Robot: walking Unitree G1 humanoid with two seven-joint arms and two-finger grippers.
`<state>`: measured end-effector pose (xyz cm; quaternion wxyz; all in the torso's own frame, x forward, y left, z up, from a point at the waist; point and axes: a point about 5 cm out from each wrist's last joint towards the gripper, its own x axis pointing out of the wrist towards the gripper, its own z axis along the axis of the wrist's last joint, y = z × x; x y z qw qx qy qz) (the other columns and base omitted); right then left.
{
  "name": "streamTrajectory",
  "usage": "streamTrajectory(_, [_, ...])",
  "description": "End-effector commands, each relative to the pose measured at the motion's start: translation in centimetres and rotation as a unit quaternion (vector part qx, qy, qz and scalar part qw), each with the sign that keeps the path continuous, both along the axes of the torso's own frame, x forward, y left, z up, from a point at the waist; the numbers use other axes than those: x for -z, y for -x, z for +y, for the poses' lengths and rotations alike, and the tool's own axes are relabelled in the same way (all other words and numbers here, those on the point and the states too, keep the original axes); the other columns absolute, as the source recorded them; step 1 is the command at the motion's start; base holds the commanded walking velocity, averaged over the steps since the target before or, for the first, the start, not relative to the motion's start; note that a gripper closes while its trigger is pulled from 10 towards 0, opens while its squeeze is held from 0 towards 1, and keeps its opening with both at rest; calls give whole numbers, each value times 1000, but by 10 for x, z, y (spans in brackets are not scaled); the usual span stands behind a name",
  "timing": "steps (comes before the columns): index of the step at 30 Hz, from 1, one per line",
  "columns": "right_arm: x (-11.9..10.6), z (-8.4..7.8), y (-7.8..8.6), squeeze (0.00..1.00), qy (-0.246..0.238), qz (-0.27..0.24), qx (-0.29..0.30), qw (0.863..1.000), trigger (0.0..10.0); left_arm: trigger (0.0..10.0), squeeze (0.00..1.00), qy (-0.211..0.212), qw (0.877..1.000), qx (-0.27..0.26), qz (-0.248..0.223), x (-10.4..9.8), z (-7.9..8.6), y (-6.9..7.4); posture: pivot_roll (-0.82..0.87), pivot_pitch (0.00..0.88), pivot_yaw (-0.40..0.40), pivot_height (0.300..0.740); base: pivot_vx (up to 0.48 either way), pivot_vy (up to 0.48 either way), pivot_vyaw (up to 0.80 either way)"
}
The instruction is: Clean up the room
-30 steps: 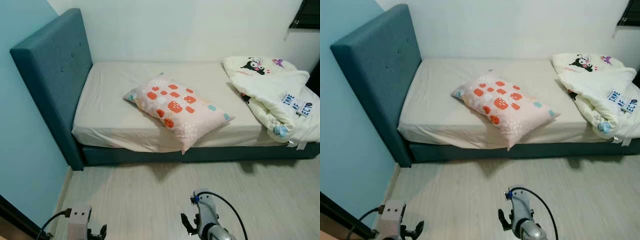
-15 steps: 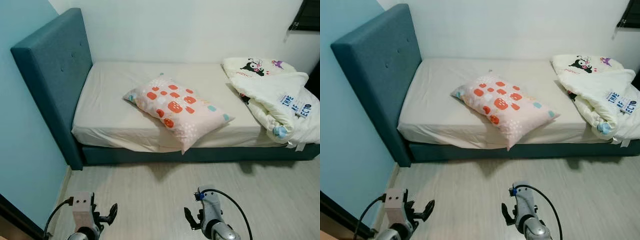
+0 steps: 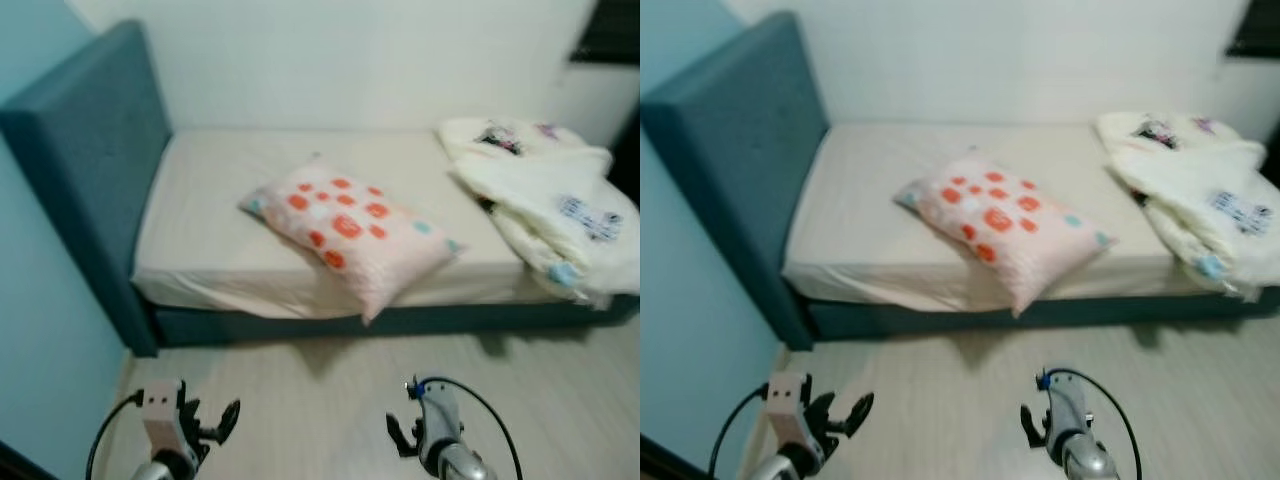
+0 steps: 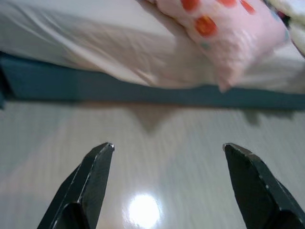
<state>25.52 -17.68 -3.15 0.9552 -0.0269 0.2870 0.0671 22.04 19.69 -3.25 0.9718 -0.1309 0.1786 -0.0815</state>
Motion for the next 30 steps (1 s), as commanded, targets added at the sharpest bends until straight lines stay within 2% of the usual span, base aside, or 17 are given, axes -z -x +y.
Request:
streamTrajectory(1, [8,1,10,0,-4,22,3,1000,10000,10000,0,4,1000,4,2,-1,-2,-3,-50,14,-15,740,390,0,-725])
streamTrajectory(8, [8,0,10,0,-2,22,-2,1000,10000,10000,0,13,1000,16,-16,-6,-10,-10,-56,18,-24,740,393,0,-725])
streamTrajectory(11, [8,-1,10,0,3,27,-10,1000,10000,10000,0,32,997,49,-53,-19,-9,-15,-55,21,-36,740,377,0,-723])
streamTrajectory(17, [8,-1,10,0,8,31,-20,999,10000,10000,0,40,992,86,-77,-30,-12,-19,-58,24,-43,740,369,0,-725])
streamTrajectory(21, [9,0,10,0,9,33,-24,999,10000,10000,0,40,991,94,-82,-32,-15,-20,-61,27,-43,740,366,0,-725])
streamTrajectory(24, [10,1,12,0,9,37,-27,999,10000,10000,0,44,989,114,-84,-35,-27,-21,-73,25,-37,740,361,0,-725])
streamTrajectory(30, [12,2,14,0,7,40,-29,999,10000,10000,0,45,989,123,-75,-36,-35,-23,-73,21,-34,740,354,0,-724])
